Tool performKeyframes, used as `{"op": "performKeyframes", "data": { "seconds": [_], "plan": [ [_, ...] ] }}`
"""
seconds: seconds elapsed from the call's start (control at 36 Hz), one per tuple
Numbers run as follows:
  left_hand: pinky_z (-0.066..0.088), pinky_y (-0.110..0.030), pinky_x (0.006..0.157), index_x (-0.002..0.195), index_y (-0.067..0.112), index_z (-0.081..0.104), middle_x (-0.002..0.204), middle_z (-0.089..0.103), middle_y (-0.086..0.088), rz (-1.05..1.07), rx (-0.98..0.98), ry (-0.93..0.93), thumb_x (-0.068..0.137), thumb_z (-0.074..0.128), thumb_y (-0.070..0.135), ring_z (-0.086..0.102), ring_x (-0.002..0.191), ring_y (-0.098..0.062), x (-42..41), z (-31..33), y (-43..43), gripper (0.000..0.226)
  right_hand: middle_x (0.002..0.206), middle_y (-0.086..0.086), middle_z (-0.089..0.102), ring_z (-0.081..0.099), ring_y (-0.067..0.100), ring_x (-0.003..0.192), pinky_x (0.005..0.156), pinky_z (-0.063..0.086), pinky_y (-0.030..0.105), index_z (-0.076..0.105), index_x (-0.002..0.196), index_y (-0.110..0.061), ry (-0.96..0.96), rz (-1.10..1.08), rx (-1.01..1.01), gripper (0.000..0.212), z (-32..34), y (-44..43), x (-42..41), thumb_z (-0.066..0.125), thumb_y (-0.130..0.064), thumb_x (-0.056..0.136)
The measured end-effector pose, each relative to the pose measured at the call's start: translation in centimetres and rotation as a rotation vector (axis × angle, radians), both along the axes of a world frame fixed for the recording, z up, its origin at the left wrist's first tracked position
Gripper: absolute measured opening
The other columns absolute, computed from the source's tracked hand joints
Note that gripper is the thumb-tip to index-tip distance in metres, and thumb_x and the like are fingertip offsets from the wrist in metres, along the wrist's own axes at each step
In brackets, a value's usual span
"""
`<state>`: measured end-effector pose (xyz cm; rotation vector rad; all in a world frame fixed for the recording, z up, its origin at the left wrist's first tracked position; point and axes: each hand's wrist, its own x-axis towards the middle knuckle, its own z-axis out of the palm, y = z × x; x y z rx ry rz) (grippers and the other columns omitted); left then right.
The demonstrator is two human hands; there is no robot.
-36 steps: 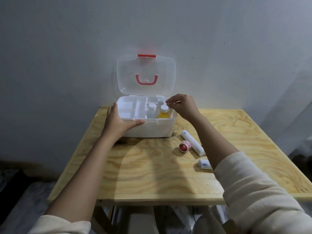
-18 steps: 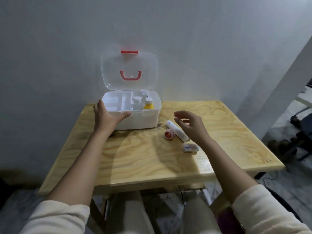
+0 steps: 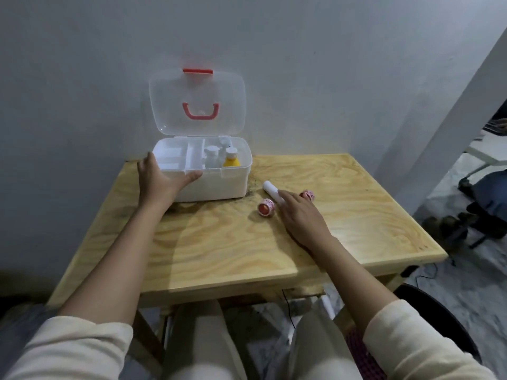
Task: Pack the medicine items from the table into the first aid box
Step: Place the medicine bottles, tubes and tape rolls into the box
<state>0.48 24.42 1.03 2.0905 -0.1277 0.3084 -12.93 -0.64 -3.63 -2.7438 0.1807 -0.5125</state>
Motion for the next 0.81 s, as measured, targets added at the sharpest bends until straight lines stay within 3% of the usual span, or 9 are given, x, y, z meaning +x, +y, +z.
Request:
{"op": "performKeyframes", "data": {
  "seconds": [0.19,0.28,0.33,0.61,0.81],
  "plan": [
    [0.031,-0.035,0.11,0.147,0.011,0.033,0.147,0.031,-0.012,0.01,0.022,0.001,0.061,0.086,0.049,0.032,0.138,-0.026,0.5,-0.2,0.3,0.108,0.125,0.008,0.059,0.053,0.03,0.113,0.084,0.046,0.04,0.05,0.128,-0.019,0.046,-0.12,0.124,0.036,0.0,-0.7,2.9,0.04,-0.031,0.095],
    [0.031,-0.036,0.109,0.147,0.011,0.033,0.147,0.032,-0.012,0.014,0.032,0.001,0.061,0.086,0.05,0.033,0.138,-0.026,0.6,-0.2,0.3,0.108,0.108,0.009,0.064,0.055,0.031,0.102,0.075,0.044,0.036,0.057,0.116,-0.016,0.007,-0.103,0.121,0.029,-0.2,-1.0,3.9,0.046,-0.027,0.091],
    [0.032,-0.037,0.109,0.147,0.012,0.032,0.147,0.031,-0.011,0.016,0.038,-0.001,0.061,0.085,0.051,0.033,0.138,-0.026,0.7,-0.3,0.3,0.108,0.103,0.011,0.065,0.054,0.032,0.099,0.077,0.043,0.037,0.06,0.112,-0.012,-0.016,-0.102,0.122,0.027,-0.4,-1.2,4.3,0.051,-0.023,0.089],
    [0.034,-0.034,0.106,0.145,0.014,0.034,0.143,0.033,-0.009,0.031,0.016,-0.006,0.058,0.086,0.052,0.036,0.135,-0.024,0.8,-0.7,-0.2,0.109,0.104,0.01,0.061,0.052,0.033,0.096,0.073,0.04,0.037,0.058,0.107,-0.011,-0.047,-0.193,-0.011,0.025,-0.6,-1.3,4.6,0.046,-0.026,0.092],
    [0.034,-0.034,0.106,0.146,0.013,0.031,0.144,0.032,-0.01,0.036,0.021,-0.006,0.059,0.085,0.053,0.034,0.136,-0.024,0.5,-0.7,-0.5,0.11,0.109,0.007,0.059,0.056,0.032,0.097,0.069,0.043,0.036,0.056,0.106,-0.011,-0.045,-0.231,0.049,0.026,-0.2,-1.3,4.1,0.04,-0.029,0.094]
  ]
}}
